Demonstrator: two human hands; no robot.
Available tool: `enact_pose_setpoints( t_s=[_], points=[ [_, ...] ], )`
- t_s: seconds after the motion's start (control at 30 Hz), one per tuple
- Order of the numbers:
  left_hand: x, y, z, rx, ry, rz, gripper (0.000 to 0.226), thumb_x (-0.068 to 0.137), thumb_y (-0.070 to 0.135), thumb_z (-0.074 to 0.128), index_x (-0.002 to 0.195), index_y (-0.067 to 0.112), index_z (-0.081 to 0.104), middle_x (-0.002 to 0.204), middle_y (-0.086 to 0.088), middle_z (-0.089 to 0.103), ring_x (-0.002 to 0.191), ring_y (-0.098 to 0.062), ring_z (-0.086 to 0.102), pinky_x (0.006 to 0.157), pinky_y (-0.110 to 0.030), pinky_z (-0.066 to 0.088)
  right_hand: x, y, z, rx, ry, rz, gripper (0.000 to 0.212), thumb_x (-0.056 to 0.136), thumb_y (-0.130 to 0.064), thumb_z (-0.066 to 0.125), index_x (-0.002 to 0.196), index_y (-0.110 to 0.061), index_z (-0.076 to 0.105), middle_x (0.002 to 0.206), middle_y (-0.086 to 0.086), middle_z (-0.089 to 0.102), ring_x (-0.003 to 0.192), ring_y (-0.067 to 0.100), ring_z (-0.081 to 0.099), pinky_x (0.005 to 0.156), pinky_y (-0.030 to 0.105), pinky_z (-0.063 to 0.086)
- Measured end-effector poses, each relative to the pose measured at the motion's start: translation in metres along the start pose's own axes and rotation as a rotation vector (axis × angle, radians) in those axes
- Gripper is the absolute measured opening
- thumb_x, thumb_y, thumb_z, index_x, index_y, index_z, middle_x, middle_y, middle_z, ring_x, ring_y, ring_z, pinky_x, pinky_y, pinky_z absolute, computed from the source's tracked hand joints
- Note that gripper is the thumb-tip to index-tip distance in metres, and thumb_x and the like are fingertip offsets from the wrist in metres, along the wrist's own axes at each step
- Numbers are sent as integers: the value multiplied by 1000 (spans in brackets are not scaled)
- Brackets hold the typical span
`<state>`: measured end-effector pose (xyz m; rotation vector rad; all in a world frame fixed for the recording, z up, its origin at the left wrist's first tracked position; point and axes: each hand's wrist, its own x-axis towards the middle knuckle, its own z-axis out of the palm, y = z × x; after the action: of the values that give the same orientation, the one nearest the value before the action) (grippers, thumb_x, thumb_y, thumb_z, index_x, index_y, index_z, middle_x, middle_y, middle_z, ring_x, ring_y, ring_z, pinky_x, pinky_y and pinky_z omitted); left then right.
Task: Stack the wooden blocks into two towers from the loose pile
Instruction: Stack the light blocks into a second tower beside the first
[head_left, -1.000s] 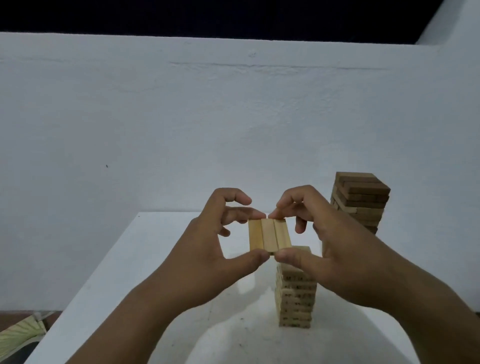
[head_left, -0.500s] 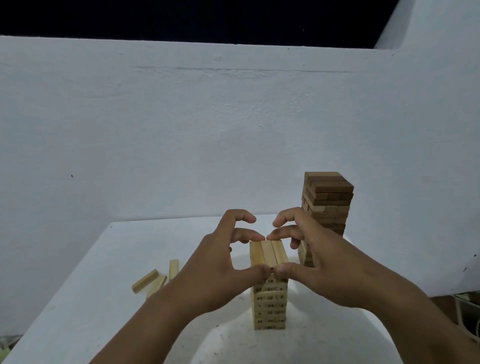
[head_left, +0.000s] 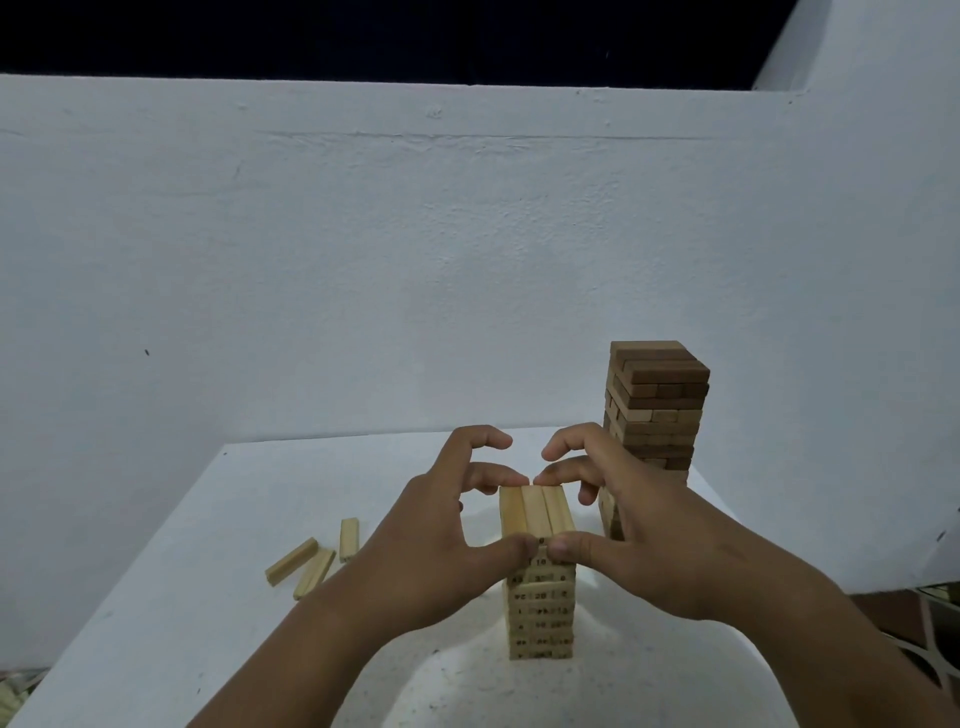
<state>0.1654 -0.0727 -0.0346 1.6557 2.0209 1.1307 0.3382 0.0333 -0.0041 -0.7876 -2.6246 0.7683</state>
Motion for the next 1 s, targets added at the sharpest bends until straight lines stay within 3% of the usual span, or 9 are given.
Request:
enact_pose_setpoints(
  t_s=[0.27, 0.47, 0.77, 0.9, 1.0],
  points=[
    [-1, -1, -2, -21, -11, 21, 75, 74, 51, 78, 125, 63, 23, 119, 40, 54, 117, 11, 46, 96, -19, 43, -2, 3, 0, 17, -5, 12, 66, 78, -41, 75, 119, -60, 26, 123, -32, 50, 109, -6, 47, 84, 19, 41],
    [-8, -3, -15, -70, 17, 57, 77, 74, 53, 77, 131, 58, 25, 127, 38, 50, 122, 8, 45, 96, -22, 46, -4, -2, -8, 30, 60, -4, 72, 72, -47, 77, 122, -61, 27, 122, -35, 47, 111, -7, 45, 93, 29, 46],
    [-37, -25, -69, -55, 231, 31, 44, 86, 37, 68, 124, 45, 47, 123, 28, 59, 120, 1, 52, 93, -28, 46, 14, -67, 27, 131, 241, -180, 39, 86, -48, 63, 115, -56, 40, 101, -36, 45, 92, -14, 45, 67, 12, 38],
    [-55, -64, -88, 14, 287, -59, 32, 90, 26, 67, 116, 43, 58, 123, 26, 58, 120, 1, 51, 95, -28, 45, 28, -94, 63, 242, 244, -237, 25, 90, -36, 61, 111, -44, 49, 96, -25, 54, 85, -5, 51, 66, 11, 40],
    [-70, -105, -97, 132, 281, -147, 41, 88, 15, 66, 113, 47, 59, 124, 28, 57, 122, 3, 46, 100, -29, 42, 43, -103, 98, 257, 164, -209, 23, 93, -29, 58, 111, -42, 51, 97, -24, 52, 87, -5, 52, 70, 10, 41]
  ],
)
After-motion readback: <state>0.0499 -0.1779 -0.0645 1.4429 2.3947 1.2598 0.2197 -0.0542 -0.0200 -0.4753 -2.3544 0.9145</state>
